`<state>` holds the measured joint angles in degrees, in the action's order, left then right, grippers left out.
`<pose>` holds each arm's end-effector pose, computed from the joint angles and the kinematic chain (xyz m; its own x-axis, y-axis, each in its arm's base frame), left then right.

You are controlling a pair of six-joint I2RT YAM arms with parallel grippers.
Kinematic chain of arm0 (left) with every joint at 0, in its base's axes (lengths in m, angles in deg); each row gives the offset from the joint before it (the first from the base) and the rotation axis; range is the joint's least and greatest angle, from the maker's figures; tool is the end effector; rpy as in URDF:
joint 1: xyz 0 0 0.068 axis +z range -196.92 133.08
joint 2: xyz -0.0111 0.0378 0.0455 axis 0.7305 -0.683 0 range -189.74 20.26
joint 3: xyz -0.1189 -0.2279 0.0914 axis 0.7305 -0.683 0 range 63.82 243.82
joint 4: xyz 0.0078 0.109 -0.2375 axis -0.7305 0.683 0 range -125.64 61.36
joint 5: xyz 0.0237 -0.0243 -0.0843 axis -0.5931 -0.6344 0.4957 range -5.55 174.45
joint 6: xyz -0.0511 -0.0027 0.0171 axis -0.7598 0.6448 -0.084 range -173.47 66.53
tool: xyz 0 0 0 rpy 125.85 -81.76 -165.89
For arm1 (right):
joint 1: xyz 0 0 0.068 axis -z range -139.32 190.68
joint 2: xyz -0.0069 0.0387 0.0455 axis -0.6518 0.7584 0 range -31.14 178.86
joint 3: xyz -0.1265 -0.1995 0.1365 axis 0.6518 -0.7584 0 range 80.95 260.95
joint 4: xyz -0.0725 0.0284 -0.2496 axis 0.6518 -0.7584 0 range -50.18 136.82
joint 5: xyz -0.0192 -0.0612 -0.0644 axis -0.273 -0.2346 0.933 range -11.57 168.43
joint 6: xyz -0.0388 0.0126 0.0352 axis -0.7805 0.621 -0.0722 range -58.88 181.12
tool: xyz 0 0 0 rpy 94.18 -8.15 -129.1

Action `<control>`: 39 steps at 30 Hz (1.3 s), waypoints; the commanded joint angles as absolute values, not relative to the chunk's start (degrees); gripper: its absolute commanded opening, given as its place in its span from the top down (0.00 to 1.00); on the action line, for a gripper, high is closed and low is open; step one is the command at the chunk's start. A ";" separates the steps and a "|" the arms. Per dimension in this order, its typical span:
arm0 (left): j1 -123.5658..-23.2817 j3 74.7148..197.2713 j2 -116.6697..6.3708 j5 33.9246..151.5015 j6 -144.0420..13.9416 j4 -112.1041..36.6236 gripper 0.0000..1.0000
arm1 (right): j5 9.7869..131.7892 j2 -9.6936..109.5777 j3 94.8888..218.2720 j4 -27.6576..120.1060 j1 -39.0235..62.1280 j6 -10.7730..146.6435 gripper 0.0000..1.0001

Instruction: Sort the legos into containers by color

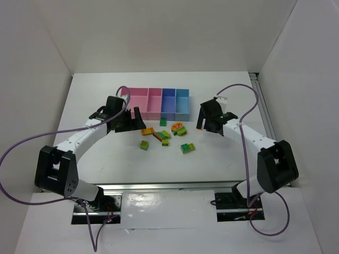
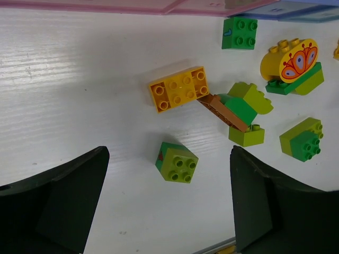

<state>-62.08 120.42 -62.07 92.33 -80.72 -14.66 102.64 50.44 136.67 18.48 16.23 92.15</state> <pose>0.2945 -0.0848 0.2432 -0.7847 -0.2573 -0.5640 -0.0108 0.9153 -0.4027 0.2703 0.1068 0.2355 -0.7147 0.1915 -0.6727 0.2443 0.9696 0.0166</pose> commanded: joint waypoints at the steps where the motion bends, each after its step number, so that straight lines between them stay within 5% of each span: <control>1: -62.39 121.39 -62.54 92.10 -81.16 -15.16 0.04 | 102.77 52.53 138.25 19.23 15.28 93.02 0.00; 16: -65.12 122.53 -63.59 86.56 -80.63 -12.87 0.00 | 102.77 52.62 138.25 18.69 15.28 93.73 0.00; 22: -73.63 125.52 -67.28 80.43 -80.09 -8.84 0.01 | 101.02 48.59 135.09 20.36 15.28 93.11 0.00; 35: -79.53 123.68 -73.61 73.55 -85.02 -8.47 0.18 | 102.34 42.96 131.93 20.45 15.28 92.59 0.00; 39: -79.53 122.97 -74.92 72.33 -85.02 -8.48 0.31 | 101.81 43.56 131.40 20.45 15.28 92.59 0.00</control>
